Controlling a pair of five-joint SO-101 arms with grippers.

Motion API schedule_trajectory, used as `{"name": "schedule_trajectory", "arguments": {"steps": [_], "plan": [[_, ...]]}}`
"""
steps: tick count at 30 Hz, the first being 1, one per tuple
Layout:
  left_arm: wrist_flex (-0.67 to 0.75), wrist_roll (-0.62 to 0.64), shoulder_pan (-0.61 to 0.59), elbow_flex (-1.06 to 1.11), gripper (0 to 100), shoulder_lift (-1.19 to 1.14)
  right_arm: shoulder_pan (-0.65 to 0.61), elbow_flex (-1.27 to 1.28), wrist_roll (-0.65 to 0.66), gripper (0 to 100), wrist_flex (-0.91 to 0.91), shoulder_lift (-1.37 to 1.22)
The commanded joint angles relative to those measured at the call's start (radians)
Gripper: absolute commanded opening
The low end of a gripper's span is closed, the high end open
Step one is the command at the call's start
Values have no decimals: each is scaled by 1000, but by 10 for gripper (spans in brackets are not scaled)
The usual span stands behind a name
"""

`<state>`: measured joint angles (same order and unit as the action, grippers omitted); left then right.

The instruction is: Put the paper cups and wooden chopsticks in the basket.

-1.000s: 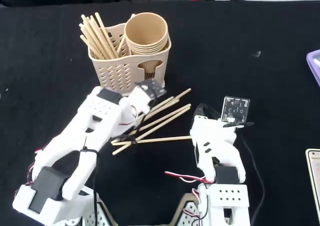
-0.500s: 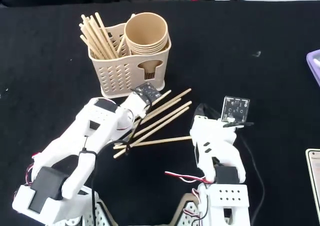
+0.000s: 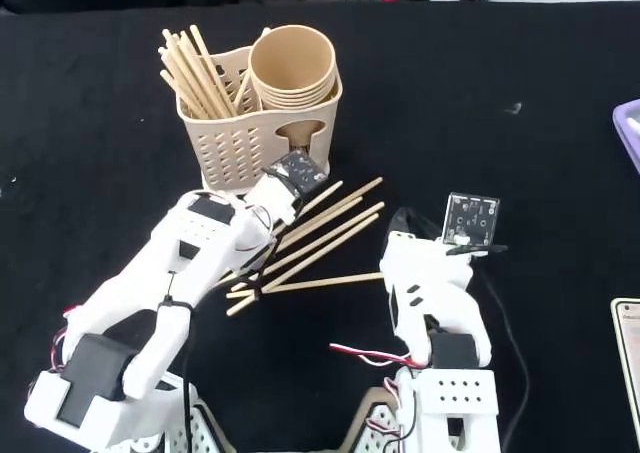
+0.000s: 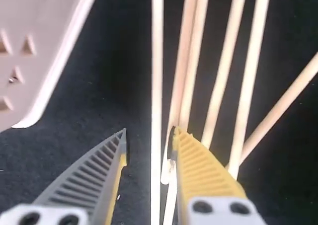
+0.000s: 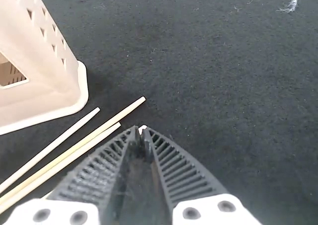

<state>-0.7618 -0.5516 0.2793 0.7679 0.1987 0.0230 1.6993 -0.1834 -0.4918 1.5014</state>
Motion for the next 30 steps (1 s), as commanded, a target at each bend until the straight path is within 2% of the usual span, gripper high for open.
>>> {"name": "schedule_trajectory", "arguments": {"steps": [1,13,30], "plan": [[12,-3,-5,-7,155,3,-11,-10,-9,19,29,25],[11,-3,-7,-116,155,-227,-11,-10,-9,19,29,25],[-60,-3,1,-213,155,-244,-14,-10,-9,19,29,25]]}}
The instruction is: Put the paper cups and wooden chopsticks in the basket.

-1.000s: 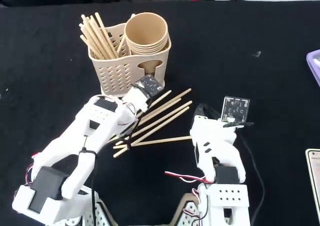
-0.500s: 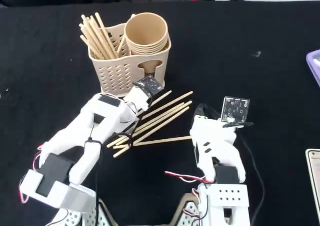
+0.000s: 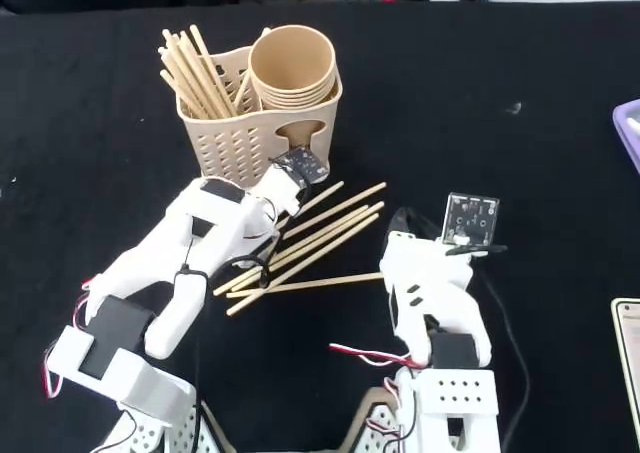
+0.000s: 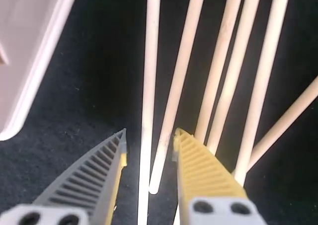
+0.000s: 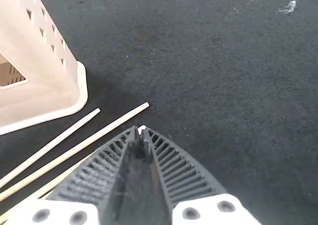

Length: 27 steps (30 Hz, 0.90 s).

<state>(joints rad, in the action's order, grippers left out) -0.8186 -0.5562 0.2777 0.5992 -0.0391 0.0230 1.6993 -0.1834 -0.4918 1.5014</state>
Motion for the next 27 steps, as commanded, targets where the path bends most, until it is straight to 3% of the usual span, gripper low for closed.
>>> {"name": "schedule_trajectory", "arguments": {"steps": [1,4,7,17,27], "plan": [[-3,2,1,-44,155,-6,-28,-10,-8,19,29,25],[-34,2,7,-41,137,-6,-75,-2,57,19,29,25],[-80,2,24,-44,21,6,-92,-2,91,19,25,25],[-132,-2,31,-48,30,32,-86,-2,89,16,29,25],[-351,-3,27,-27,30,427,-34,-4,86,15,34,25]]}}
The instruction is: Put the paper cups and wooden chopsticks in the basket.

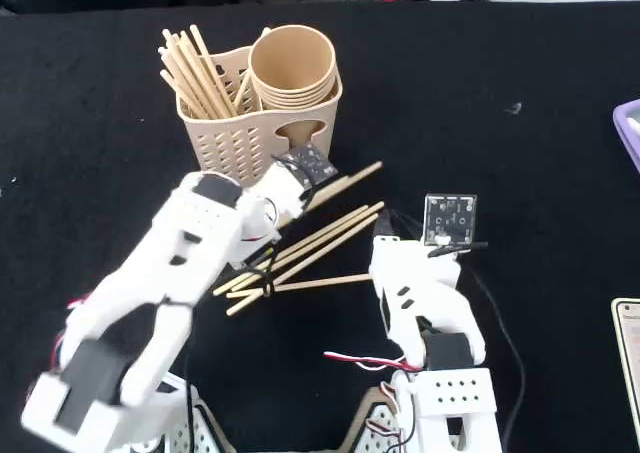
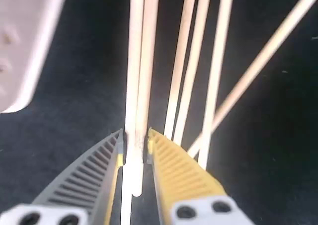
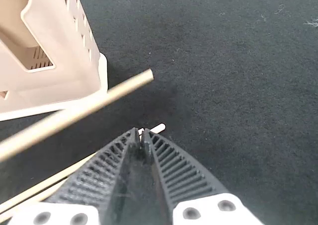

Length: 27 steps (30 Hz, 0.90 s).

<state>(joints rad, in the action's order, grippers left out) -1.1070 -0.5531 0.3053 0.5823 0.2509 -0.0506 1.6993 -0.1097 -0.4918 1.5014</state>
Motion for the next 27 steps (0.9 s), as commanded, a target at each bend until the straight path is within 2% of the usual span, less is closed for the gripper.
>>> {"name": "schedule_trajectory", "arguments": {"steps": [1,4,7,11,15,19,24,27], "plan": [[-87,-8,-1,1,30,173,57,-4,-6,15,48,25],[-163,-6,-1,-1,30,270,101,-4,-104,15,63,25],[-198,5,2,-15,30,391,103,-4,-126,18,63,25],[-180,117,-1,-58,30,572,58,-4,-126,18,58,19],[-86,201,-1,-97,30,732,48,-4,-126,19,58,18],[110,319,-45,-87,30,822,48,-4,-126,19,58,18],[516,522,-188,39,30,807,48,-4,-126,19,58,18],[772,638,-217,139,30,779,48,-4,-126,19,58,18]]}}
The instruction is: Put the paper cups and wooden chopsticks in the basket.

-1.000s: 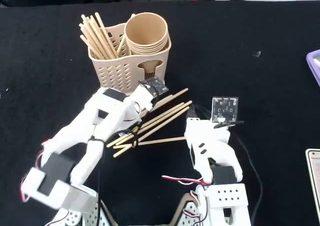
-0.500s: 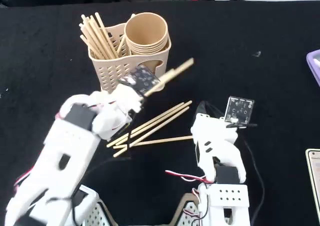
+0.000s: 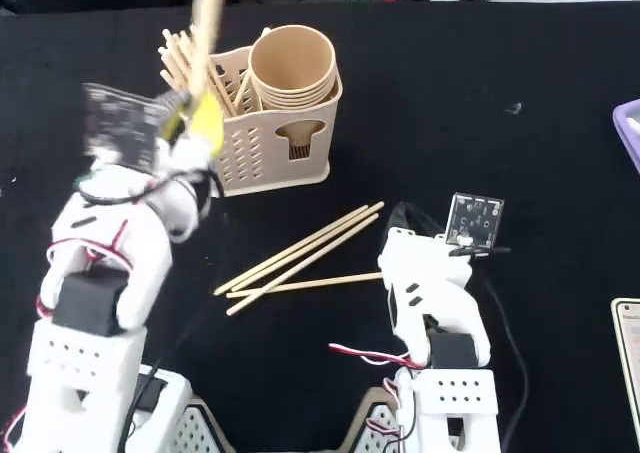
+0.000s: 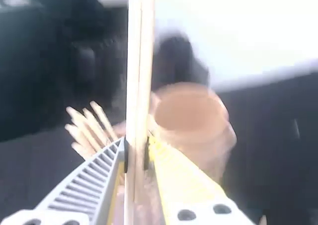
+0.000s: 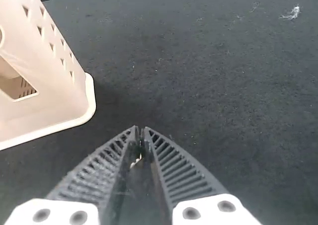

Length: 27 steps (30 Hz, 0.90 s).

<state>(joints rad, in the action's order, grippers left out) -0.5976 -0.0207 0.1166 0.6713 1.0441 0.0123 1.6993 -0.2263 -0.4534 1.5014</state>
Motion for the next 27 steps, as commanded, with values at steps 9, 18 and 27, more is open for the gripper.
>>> {"name": "schedule_trajectory", "arguments": {"steps": [9,18,27], "plan": [[632,153,-25,125,30,-213,-17,-4,-9,19,21,18],[634,155,-33,8,30,-494,-17,-4,-9,19,26,18],[631,195,-35,13,119,-540,-17,-4,-9,19,26,19]]}}
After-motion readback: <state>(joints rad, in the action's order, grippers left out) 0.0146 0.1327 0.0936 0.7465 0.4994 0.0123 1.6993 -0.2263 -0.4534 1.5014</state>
